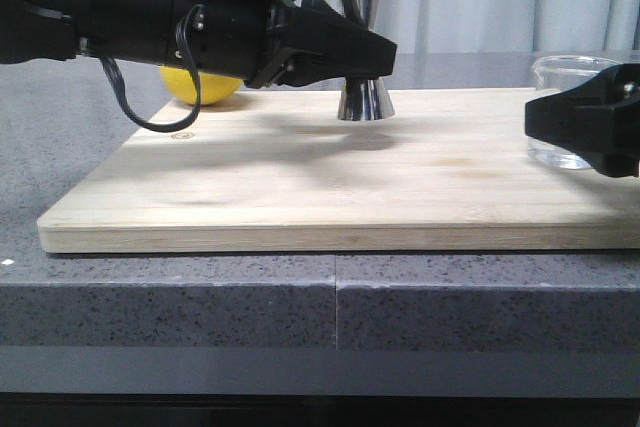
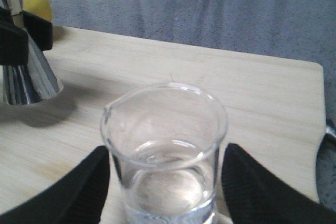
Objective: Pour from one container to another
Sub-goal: 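Grasp the glass beaker with the right gripper and lift it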
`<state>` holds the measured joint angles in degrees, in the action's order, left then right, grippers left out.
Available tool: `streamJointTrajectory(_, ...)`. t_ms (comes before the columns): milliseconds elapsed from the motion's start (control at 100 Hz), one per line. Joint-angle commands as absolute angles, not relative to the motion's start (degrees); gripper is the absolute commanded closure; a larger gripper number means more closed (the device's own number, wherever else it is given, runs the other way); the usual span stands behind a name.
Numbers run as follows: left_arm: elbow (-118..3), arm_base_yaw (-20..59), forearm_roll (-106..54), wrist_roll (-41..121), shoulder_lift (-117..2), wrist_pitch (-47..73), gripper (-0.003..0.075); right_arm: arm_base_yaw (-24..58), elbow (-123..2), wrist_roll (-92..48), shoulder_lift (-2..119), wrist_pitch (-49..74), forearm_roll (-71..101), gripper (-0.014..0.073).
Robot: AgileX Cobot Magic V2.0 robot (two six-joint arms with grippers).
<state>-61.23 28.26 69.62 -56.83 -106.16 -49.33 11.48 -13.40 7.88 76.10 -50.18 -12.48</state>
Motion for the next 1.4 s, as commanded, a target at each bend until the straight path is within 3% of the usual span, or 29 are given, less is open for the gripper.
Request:
streamJointTrajectory(0,-63.0,28.2,66.8,-57.3,-102.8,-53.5,0.0741,11.7,-14.8,8.0,75.4,-55.1,-12.6,0.0214)
streamJointTrajectory(430,-63.0,28.2,67.0,-57.3,-102.8,-53.6,0.0741,11.7,-14.8,8.0,75.4,-55.1,-12.6,0.0219)
streamJointTrajectory(730,-63.0,28.2,67.9,-58.2,-102.8,-53.6,0.0741,11.7,-14.8,8.0,75.4,-55.3,-12.6,0.0301)
streamJointTrajectory(1390,-63.0,28.2,68.4,-58.3,-102.8,-54.8,0.0741,11.7,-14.7,8.0,75.4,-57.8,-12.6,0.0301)
